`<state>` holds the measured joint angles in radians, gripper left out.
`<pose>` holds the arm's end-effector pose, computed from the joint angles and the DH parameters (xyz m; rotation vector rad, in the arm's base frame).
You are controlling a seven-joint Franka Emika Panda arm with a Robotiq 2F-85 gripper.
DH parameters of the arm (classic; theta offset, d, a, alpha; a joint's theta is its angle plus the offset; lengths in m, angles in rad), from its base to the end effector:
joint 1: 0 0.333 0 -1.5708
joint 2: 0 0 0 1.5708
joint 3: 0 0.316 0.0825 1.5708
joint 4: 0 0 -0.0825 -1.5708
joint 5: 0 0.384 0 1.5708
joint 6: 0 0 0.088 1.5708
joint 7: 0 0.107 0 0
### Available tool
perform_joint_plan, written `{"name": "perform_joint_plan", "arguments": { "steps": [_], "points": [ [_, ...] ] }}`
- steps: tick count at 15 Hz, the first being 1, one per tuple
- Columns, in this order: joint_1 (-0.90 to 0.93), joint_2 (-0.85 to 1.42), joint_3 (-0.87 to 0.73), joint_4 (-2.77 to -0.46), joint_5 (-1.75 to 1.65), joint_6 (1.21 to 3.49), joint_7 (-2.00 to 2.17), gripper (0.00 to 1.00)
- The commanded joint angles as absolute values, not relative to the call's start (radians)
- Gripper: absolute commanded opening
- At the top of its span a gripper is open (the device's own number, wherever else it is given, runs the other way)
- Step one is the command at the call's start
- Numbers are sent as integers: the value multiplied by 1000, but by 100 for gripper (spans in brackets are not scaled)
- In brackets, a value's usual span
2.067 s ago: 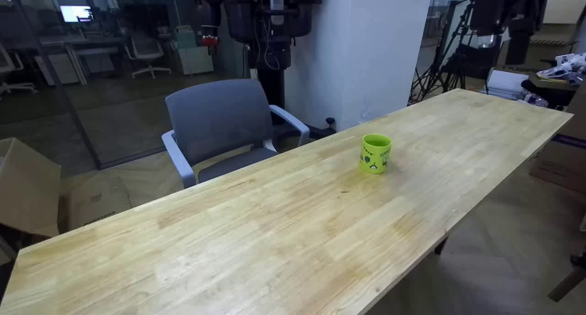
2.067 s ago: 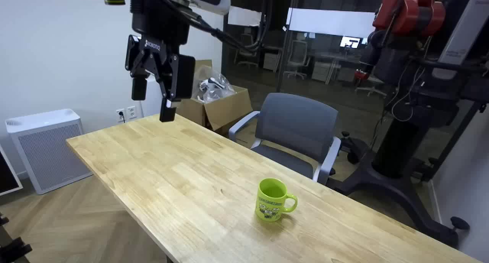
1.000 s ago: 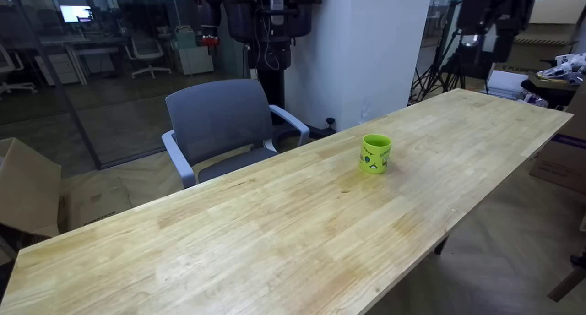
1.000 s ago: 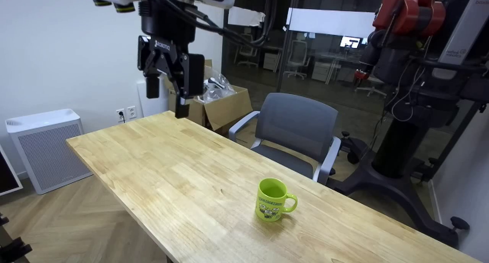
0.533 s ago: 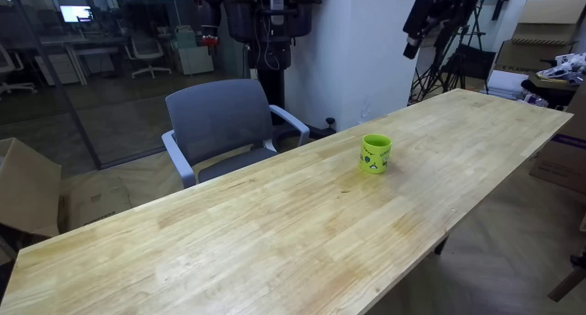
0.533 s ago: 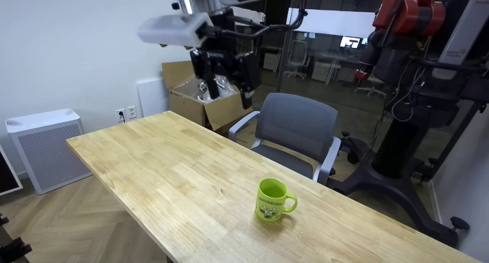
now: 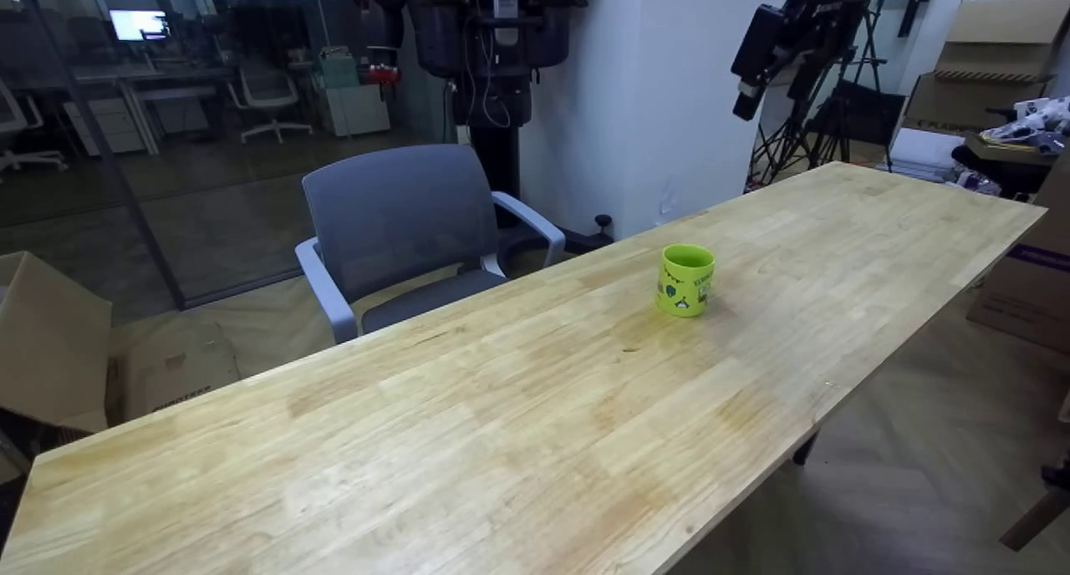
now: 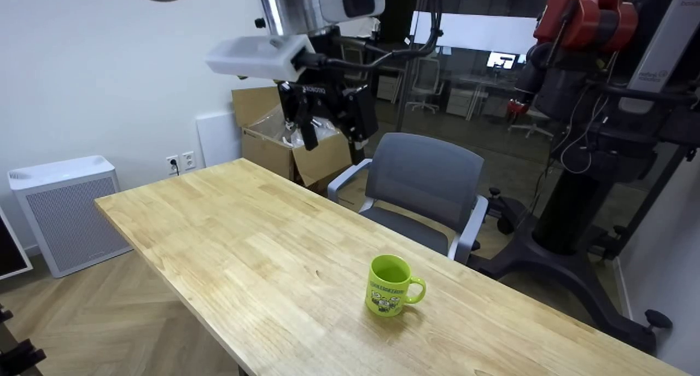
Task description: Move the yellow mug to the left
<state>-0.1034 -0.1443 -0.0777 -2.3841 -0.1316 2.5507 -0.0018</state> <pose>0.4970 -0.0897 0.4089 2.9984 -0.1236 0.4570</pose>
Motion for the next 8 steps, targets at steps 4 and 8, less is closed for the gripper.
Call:
{"name": "perform_joint_plan", "arguments": {
  "steps": [4,8],
  "points": [
    [-101,66,-125,-2163,48,2354,-348,100],
    [-135,227,-113,-2002,0,2273,-554,100]
  ]
}}
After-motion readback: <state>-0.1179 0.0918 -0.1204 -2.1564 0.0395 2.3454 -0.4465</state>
